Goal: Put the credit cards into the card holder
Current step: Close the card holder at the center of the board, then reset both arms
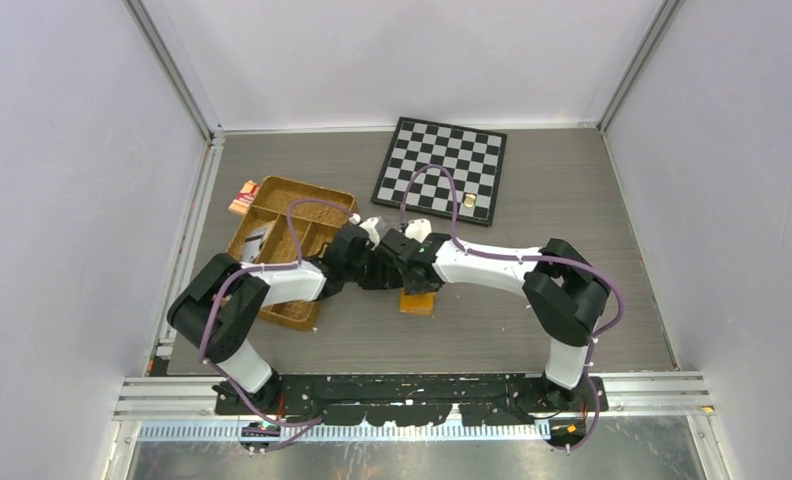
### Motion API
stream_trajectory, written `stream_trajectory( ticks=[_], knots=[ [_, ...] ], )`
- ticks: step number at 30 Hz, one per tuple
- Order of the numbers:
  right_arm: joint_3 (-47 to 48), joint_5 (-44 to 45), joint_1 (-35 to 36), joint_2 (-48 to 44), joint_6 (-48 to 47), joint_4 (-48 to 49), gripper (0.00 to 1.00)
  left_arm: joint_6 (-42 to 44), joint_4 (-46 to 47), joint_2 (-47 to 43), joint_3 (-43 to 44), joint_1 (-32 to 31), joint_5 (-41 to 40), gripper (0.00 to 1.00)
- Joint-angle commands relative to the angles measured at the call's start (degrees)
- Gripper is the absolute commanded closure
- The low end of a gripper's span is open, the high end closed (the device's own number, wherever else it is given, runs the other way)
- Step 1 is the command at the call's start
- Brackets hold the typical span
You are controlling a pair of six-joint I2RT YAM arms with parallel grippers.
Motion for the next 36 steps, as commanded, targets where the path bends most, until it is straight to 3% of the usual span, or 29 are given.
stream_trajectory(
  ticks=[1,9,14,17,22,28,36],
  knots=[
    [-0.64,-0.8,-0.75,-5.32,-0.28,-2.35,0.63,2.58,-10.7,-4.45,4.49,-0.2,-4.16,0.53],
    [-4.94,-0.13,-9.35,-19.65,-4.37,-7.75,0.38,3.14,-22.43,-10.16,11.94,1.77,-7.54,0.35],
    [-9.54,-2.64,-20.12,-26.98,-9.13,-5.45,0.34,4.27,-29.89,-12.32,16.81,7.56,-7.12,0.31],
    [-13.35,-5.46,-27.7,-31.96,-11.81,-1.85,0.34,6.31,-35.11,-18.45,18.64,11.62,-8.38,0.31],
    [-18.29,-8.71,-38.56,-39.83,-13.63,3.75,0.34,17.08,-43.83,-32.26,22.08,12.96,-20.57,0.21],
    [-21.61,-0.96,-39.56,-49.33,-15.21,10.93,0.34,24.3,-46.81,-47.08,20.14,12.96,-31.47,0.05],
    [-29.63,4.04,-39.53,-62.3,-19.32,21.92,0.34,26.6,-48.7,-58.7,11.45,12.96,-37.59,0.0]
  ],
)
